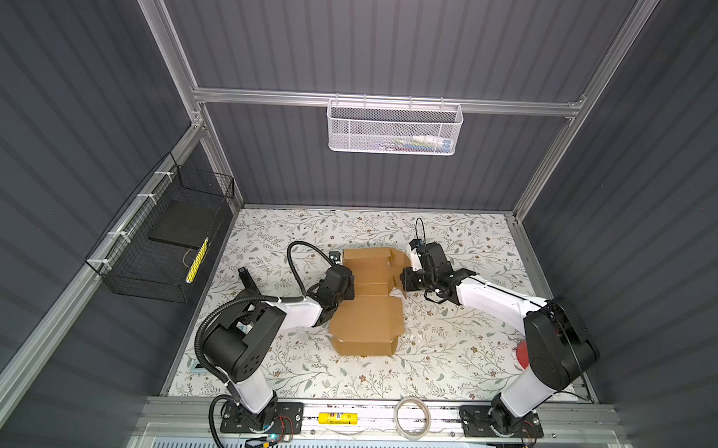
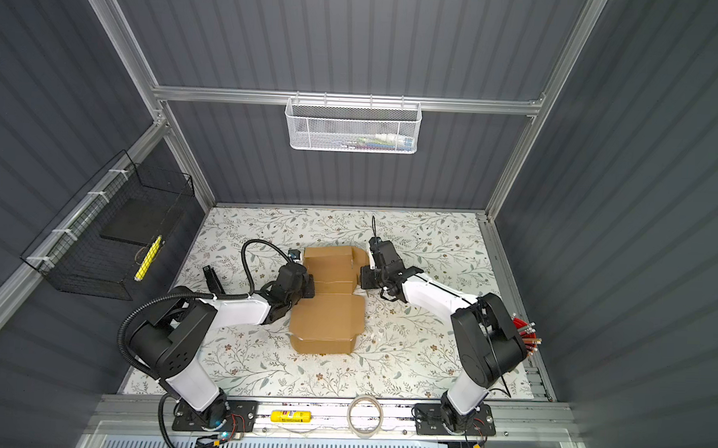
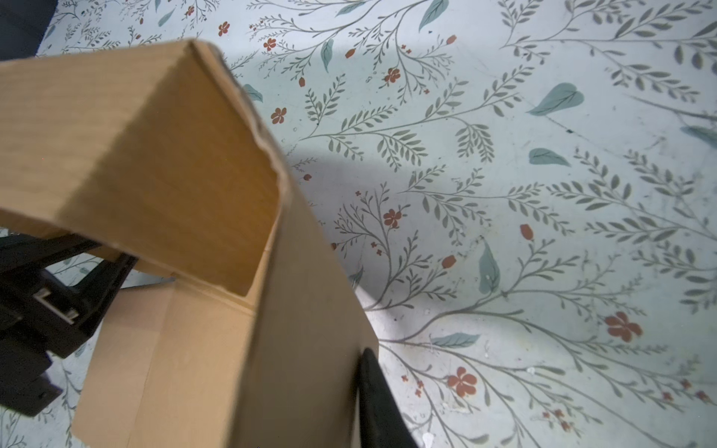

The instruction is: Fold the paper box

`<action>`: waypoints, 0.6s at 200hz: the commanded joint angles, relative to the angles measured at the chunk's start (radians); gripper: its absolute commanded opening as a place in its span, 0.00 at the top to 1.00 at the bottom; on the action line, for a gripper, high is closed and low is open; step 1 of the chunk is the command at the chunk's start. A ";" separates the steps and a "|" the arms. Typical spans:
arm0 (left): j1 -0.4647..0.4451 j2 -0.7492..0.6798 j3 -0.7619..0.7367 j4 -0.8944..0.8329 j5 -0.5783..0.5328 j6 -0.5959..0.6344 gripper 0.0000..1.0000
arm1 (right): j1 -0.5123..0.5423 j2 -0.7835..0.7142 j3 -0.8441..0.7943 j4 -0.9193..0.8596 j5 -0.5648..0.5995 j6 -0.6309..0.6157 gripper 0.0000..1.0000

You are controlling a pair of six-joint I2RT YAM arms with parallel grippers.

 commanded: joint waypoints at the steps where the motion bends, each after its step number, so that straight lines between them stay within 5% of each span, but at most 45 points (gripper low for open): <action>1: -0.001 0.034 0.013 -0.049 0.012 0.016 1.00 | 0.006 -0.024 0.049 -0.013 -0.052 0.017 0.83; 120: -0.001 0.045 0.011 -0.032 0.019 -0.007 1.00 | 0.041 0.022 0.012 0.019 -0.025 0.058 0.82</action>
